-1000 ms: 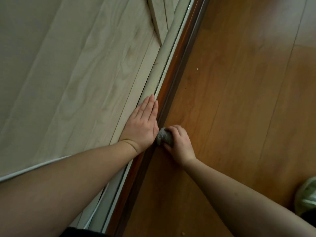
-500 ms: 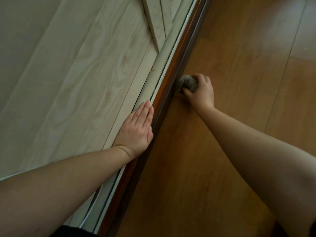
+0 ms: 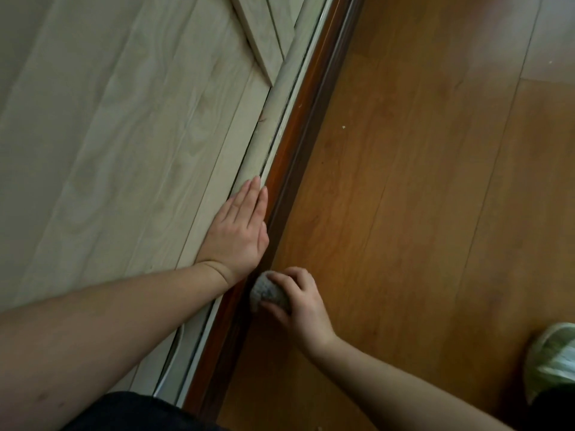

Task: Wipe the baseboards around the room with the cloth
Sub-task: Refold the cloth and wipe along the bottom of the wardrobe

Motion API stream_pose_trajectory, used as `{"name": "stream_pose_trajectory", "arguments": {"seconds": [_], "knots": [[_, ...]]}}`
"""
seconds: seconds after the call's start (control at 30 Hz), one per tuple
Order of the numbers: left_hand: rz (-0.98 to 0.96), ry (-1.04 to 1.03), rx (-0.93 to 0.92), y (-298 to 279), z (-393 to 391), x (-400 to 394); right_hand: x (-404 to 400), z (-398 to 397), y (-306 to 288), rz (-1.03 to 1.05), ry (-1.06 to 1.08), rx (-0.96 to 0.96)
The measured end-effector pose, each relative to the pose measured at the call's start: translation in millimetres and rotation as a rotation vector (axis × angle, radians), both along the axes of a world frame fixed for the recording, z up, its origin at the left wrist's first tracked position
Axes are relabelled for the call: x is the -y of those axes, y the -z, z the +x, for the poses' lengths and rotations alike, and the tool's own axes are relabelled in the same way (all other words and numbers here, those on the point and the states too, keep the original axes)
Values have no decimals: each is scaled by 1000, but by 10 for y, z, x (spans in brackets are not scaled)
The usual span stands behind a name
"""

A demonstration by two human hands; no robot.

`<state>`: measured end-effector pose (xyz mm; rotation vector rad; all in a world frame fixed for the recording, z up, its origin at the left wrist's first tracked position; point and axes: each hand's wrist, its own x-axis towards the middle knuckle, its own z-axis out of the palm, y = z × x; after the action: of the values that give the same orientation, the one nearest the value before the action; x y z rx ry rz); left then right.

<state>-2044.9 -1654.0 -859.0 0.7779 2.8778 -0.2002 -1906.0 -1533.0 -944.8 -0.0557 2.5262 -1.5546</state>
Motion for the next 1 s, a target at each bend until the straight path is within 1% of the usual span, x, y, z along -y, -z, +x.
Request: {"name": "stream_pose_trajectory", "arguments": {"seconds": [0.1, 0.2, 0.33, 0.53, 0.73, 0.8, 0.87, 0.93, 1.0], "knots": [[4, 1, 4, -6, -6, -3, 97, -196, -40, -21, 137, 45], [25, 3, 9, -11, -10, 2, 48, -427, -21, -39, 207, 34], [59, -4, 18, -6, -17, 12, -92, -835, 39, -65, 351, 26], [83, 10, -13, 23, -21, 28, -452, -1490, 145, -72, 379, -35], [80, 17, -34, 34, -30, 32, -880, -2369, 102, -24, 450, -62], [83, 13, -29, 33, -28, 30, -1033, -2692, 23, -15, 484, -43], [82, 16, -25, 30, -32, 25, -1186, -2894, -48, -22, 466, -4], [79, 21, -18, 17, -33, 25, -1304, -2941, -98, -32, 420, 42], [68, 19, -17, 4, -33, 20, -1349, -2910, -126, -80, 432, 107]]}}
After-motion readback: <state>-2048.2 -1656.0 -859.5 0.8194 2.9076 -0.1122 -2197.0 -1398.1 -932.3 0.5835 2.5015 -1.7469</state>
